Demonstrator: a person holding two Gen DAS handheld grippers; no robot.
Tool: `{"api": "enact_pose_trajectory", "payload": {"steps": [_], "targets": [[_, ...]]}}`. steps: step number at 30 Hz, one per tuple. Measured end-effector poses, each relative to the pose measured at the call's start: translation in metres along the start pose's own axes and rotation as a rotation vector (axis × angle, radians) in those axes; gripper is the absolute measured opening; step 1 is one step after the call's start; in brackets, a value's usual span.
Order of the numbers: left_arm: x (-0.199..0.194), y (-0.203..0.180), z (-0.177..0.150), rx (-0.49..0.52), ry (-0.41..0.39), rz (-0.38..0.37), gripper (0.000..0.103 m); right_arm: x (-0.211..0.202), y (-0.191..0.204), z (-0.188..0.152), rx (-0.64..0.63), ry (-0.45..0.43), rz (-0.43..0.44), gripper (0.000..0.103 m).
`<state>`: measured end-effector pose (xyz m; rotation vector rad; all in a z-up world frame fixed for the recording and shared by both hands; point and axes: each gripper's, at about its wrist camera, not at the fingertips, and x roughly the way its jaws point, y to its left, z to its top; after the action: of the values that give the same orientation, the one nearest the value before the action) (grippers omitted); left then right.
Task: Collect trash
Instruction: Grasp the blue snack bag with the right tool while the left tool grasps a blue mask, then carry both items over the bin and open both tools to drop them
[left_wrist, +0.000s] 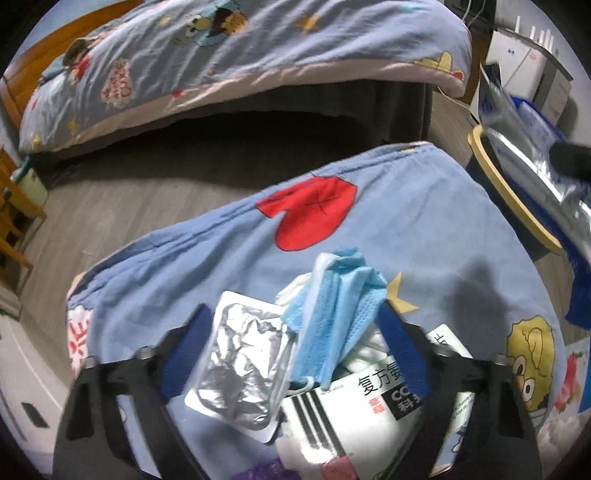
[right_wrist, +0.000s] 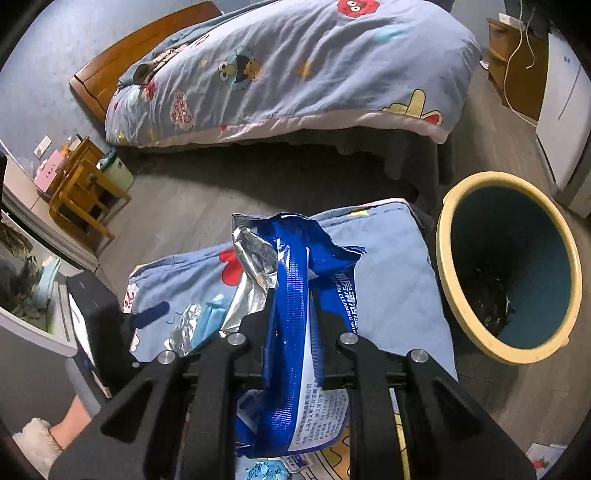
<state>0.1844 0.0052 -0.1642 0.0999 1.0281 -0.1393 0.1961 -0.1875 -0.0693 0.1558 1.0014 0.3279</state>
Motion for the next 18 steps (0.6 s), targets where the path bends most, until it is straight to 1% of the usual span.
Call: {"api": "enact_pose_trajectory", "payload": {"steps": [1,2,4,5,7,8,9,11,13,16,18], "targets": [[0.003,0.0,0.0,-0.004,0.016,-0.02,0.064,0.0,-0.001,0.001,0.003,-0.002,0.002,0.015],[0.006,-0.001,0.0,-0.007,0.028,-0.033,0.059,0.0,-0.002,0.003,0.007,-0.004,0.005,0.015],[0.007,-0.003,0.0,0.004,0.036,-0.043,0.036,-0.002,-0.003,0.005,0.014,-0.01,0.007,0.015],[0.007,-0.004,0.0,0.013,0.037,-0.044,0.032,-0.003,-0.004,0.006,0.017,-0.014,0.009,0.015],[0.005,-0.004,0.001,0.021,0.041,-0.051,0.016,-0.007,-0.006,0.005,0.025,-0.022,0.013,0.015],[0.004,-0.003,0.001,0.021,0.038,-0.049,0.012,-0.009,-0.007,0.006,0.029,-0.027,0.015,0.015],[0.002,-0.003,0.002,0.019,0.03,-0.047,0.012,-0.011,-0.007,0.007,0.031,-0.032,0.017,0.015],[-0.009,0.0,0.005,0.006,-0.014,-0.042,0.011,-0.015,-0.008,0.009,0.034,-0.045,0.022,0.015],[-0.024,0.006,0.011,-0.025,-0.068,-0.038,0.01,-0.02,-0.008,0.012,0.038,-0.058,0.026,0.015],[-0.046,0.006,0.023,-0.022,-0.143,-0.019,0.01,-0.033,-0.01,0.017,0.039,-0.09,0.028,0.015],[-0.059,0.007,0.028,-0.032,-0.183,-0.033,0.01,-0.042,-0.012,0.023,0.033,-0.118,0.02,0.015]]}}
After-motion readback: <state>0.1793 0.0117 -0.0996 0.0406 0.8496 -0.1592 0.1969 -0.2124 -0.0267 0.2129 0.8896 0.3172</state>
